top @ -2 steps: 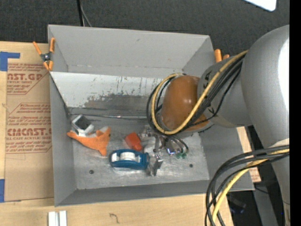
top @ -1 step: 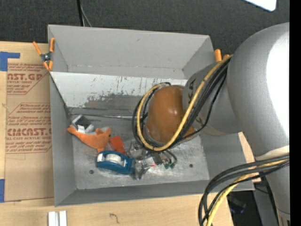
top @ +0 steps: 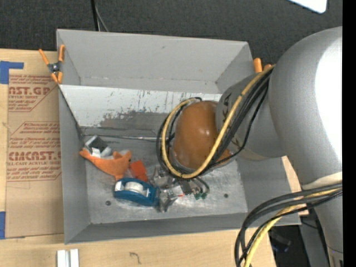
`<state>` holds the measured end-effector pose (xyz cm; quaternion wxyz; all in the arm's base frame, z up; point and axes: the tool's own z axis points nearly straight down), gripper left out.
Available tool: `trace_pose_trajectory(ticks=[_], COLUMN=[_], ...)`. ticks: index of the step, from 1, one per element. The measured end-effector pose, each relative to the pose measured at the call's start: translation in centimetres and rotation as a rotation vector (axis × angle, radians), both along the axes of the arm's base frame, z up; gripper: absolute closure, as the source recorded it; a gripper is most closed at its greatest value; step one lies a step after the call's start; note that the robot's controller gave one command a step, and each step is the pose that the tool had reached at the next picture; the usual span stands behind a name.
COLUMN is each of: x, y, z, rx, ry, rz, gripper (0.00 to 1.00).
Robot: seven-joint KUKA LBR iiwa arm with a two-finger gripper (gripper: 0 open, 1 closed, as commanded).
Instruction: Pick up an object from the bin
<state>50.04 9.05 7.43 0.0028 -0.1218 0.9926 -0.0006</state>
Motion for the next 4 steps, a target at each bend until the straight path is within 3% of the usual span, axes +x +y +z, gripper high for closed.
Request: trace_pose_trajectory(ticks=[1, 2, 3, 4], x=[-0.7, -0.3, 0.2, 0.2], y=[-0.3, -0.7, -4.5, -4.4], z=[4.6, 8.5, 4.4, 4.5], rx=[-0.001, 0.003, 0.000, 0.001], ry=[0.014, 0.000, 0.007, 0.006], rz=[-0.019, -0.075, 0.356, 0.356], gripper=[1.00, 1.00, 0.00, 0.00])
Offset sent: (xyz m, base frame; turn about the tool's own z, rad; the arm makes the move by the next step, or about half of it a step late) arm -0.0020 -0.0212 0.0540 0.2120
